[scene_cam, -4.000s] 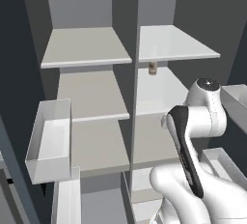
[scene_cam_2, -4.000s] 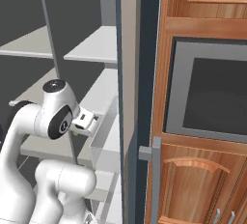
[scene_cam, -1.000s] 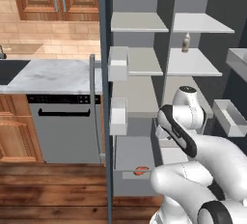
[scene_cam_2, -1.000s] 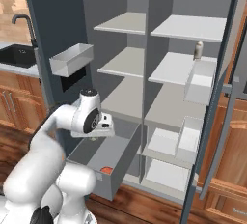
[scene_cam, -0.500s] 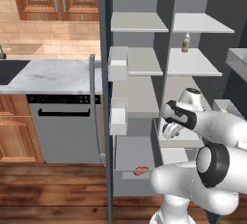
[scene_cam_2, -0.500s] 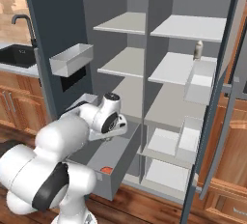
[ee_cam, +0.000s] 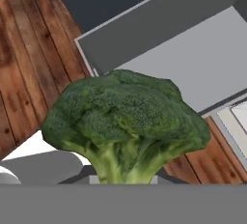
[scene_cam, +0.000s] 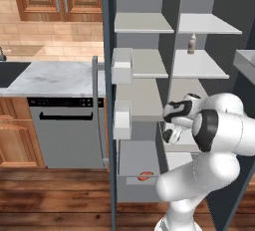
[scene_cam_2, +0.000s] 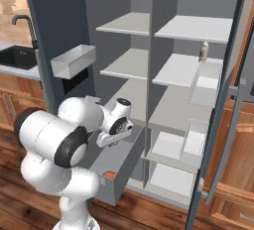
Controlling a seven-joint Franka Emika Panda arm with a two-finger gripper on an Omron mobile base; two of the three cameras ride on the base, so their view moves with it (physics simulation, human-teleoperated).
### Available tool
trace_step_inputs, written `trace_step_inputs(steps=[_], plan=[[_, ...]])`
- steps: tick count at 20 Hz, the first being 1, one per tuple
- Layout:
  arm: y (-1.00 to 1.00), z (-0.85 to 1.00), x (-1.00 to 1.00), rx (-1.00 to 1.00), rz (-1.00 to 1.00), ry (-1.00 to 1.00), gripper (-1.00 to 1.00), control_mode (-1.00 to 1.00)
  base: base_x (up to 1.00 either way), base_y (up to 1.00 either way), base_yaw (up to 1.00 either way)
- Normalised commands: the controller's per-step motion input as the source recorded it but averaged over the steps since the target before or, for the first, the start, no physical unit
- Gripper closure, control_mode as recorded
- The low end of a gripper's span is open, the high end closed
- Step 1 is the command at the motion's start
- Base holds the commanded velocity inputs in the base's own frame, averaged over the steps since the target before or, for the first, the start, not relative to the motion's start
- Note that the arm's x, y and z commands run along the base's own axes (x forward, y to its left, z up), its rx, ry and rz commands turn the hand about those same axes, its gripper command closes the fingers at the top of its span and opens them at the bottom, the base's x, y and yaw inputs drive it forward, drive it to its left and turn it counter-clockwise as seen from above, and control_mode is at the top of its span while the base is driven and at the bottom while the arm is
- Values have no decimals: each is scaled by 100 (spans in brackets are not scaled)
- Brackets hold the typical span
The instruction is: Take the sweet potato and broccoli from the fridge shelf and place them in the freezer drawer to begin freezing them.
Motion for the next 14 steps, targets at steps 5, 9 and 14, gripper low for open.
trace_step_inputs(steps=[5, 9, 14], plan=[[3, -46, 24, 2, 25, 0, 100, -100, 0, 0, 0], [24, -53, 29, 0, 20, 0, 100, -100, 0, 0, 0], [29, -41, 20, 0, 13, 0, 100, -100, 0, 0, 0]])
